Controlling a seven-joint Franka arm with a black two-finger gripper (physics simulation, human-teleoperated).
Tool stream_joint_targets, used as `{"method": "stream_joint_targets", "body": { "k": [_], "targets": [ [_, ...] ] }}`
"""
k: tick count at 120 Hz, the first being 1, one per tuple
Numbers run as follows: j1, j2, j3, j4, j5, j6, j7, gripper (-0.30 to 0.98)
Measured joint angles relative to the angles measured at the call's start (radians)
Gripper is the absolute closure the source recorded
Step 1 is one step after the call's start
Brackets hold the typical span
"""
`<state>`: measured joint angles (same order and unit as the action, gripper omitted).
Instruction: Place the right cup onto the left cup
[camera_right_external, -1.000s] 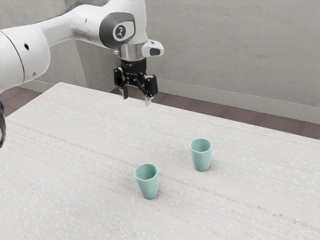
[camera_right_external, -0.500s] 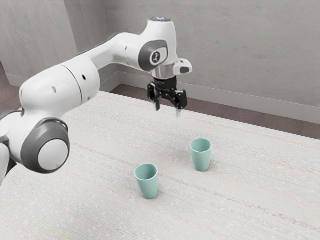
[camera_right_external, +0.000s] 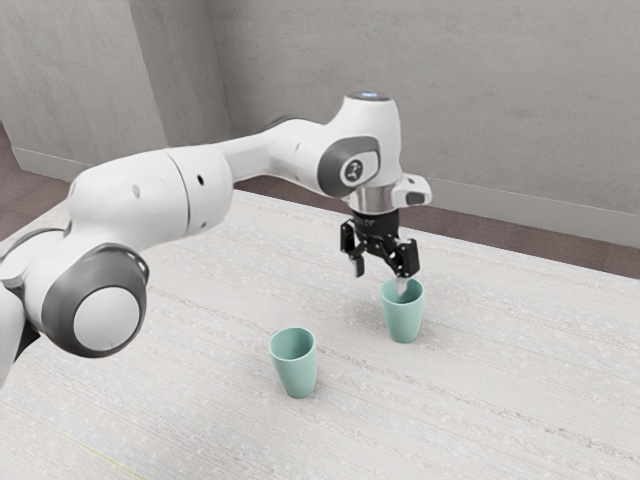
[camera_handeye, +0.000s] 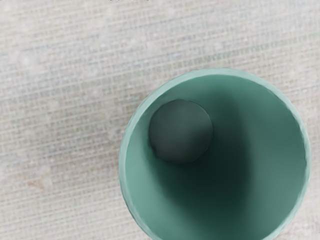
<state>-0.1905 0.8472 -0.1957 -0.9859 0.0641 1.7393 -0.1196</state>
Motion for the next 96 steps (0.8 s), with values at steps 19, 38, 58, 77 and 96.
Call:
{"method": "stream_joint_targets", "body": {
  "k": [19, 38, 58, 77, 96],
  "targets": [
    [-0.010, 0.021, 0.000, -0.002, 0.002, 0.022, -0.007, 0.00],
    [-0.007, 0.029, 0.004, 0.004, 0.007, 0.044, -0.011, 0.00],
    [-0.003, 0.037, 0.005, 0.001, 0.012, 0.055, -0.016, 0.00],
    [-0.001, 0.065, 0.007, 0.004, 0.014, 0.065, -0.019, 0.00],
    [0.000, 0.069, 0.009, 0.005, 0.015, 0.073, -0.021, 0.21]
  ]
}}
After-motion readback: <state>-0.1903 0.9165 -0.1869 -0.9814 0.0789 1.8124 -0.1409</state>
